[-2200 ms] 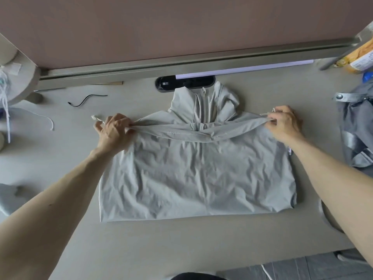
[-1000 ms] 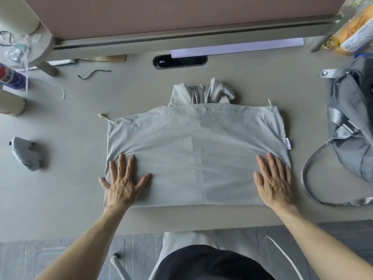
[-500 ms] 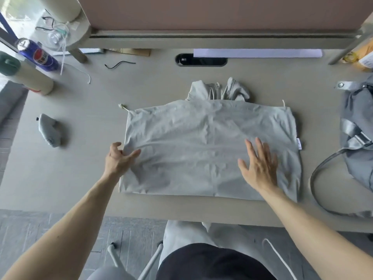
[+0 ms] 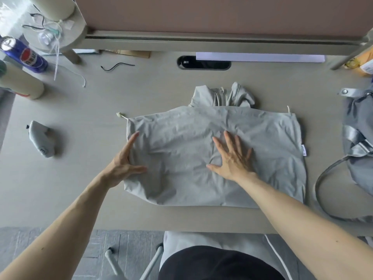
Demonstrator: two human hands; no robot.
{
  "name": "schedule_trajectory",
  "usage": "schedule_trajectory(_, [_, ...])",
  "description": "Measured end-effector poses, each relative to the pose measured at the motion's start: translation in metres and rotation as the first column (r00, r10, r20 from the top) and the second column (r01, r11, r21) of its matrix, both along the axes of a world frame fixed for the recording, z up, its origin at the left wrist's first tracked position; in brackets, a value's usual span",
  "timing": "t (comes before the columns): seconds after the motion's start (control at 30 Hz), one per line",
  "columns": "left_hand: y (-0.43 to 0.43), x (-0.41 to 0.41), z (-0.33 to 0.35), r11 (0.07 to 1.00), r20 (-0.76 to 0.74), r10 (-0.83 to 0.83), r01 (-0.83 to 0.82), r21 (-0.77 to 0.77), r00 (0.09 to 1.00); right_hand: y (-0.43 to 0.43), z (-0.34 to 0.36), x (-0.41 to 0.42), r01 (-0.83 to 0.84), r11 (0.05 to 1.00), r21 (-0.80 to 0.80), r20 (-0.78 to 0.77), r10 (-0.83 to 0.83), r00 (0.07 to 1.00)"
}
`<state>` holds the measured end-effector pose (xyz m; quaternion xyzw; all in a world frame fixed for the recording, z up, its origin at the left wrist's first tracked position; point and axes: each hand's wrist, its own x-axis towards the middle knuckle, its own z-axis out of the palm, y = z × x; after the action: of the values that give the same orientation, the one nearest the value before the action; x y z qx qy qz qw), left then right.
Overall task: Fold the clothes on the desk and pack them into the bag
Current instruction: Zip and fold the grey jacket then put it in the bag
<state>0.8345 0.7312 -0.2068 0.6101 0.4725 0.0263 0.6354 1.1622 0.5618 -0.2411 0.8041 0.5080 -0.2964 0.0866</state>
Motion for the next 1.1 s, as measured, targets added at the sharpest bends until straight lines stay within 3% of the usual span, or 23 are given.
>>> schedule_trajectory(0.1, [0.000, 0.014, 0.024, 0.998, 0.031, -0.062, 0.063, -0.023, 0.998, 0.006, -0.001, 0.004, -0.015, 0.999, -0.037, -0.017, 0.014, 1.000])
schedule_trajectory(0.23, [-0.011, 0.053, 0.079, 0.989, -0.005, -0.128, 0.128, 0.074, 0.992, 0.004, 0.006, 0.008, 0.014, 1.000, 0.013, -0.105, -0.013, 0.994])
schedule_trajectory(0.3, [-0.020, 0.083, 0.104, 0.975, -0.020, -0.177, 0.178, 0.132, 0.984, 0.002, 0.013, 0.012, 0.097, 0.990, 0.097, -0.214, -0.075, 0.974])
schedule_trajectory(0.37, [-0.034, 0.119, 0.127, 0.959, -0.022, -0.218, 0.219, 0.183, 0.976, -0.005, 0.026, 0.018, 0.294, 0.937, 0.188, -0.446, -0.185, 0.876])
schedule_trajectory(0.4, [-0.042, 0.138, 0.136, 0.946, -0.030, -0.244, 0.244, 0.213, 0.969, -0.011, 0.037, 0.021, 0.442, 0.880, 0.175, -0.622, -0.249, 0.742])
schedule_trajectory(0.47, [-0.059, 0.179, 0.148, 0.911, -0.063, -0.308, 0.314, 0.268, 0.949, -0.028, 0.065, 0.028, 0.684, 0.727, -0.062, -0.902, -0.335, 0.274])
schedule_trajectory(0.53, [-0.080, 0.222, 0.153, 0.853, -0.112, -0.387, 0.401, 0.334, 0.915, -0.048, 0.084, 0.043, 0.684, 0.615, -0.392, -0.910, -0.368, -0.191])
schedule_trajectory(0.57, [-0.091, 0.244, 0.152, 0.812, -0.141, -0.422, 0.443, 0.380, 0.896, -0.058, 0.087, 0.053, 0.646, 0.594, -0.480, -0.877, -0.345, -0.335])
schedule_trajectory(0.63, [-0.114, 0.287, 0.154, 0.726, -0.221, -0.472, 0.518, 0.452, 0.854, -0.078, 0.090, 0.076, 0.594, 0.583, -0.555, -0.820, -0.265, -0.507])
schedule_trajectory(0.7, [-0.135, 0.327, 0.147, 0.676, -0.259, -0.511, 0.570, 0.468, 0.819, -0.092, 0.093, 0.096, 0.576, 0.588, -0.568, -0.793, -0.203, -0.574])
schedule_trajectory(0.83, [-0.168, 0.382, 0.105, 0.681, -0.143, -0.583, 0.577, 0.451, 0.800, -0.112, 0.089, 0.135, 0.592, 0.562, -0.577, -0.787, -0.188, -0.588])
schedule_trajectory(1.0, [-0.205, 0.423, 0.073, 0.679, -0.251, -0.585, 0.635, 0.368, 0.771, -0.133, 0.078, 0.171, 0.617, 0.497, -0.610, -0.769, -0.184, -0.612])
schedule_trajectory(1.1, [-0.221, 0.436, 0.066, 0.714, -0.278, -0.534, 0.602, 0.358, 0.798, -0.140, 0.073, 0.182, 0.653, 0.466, -0.597, -0.783, -0.162, -0.600])
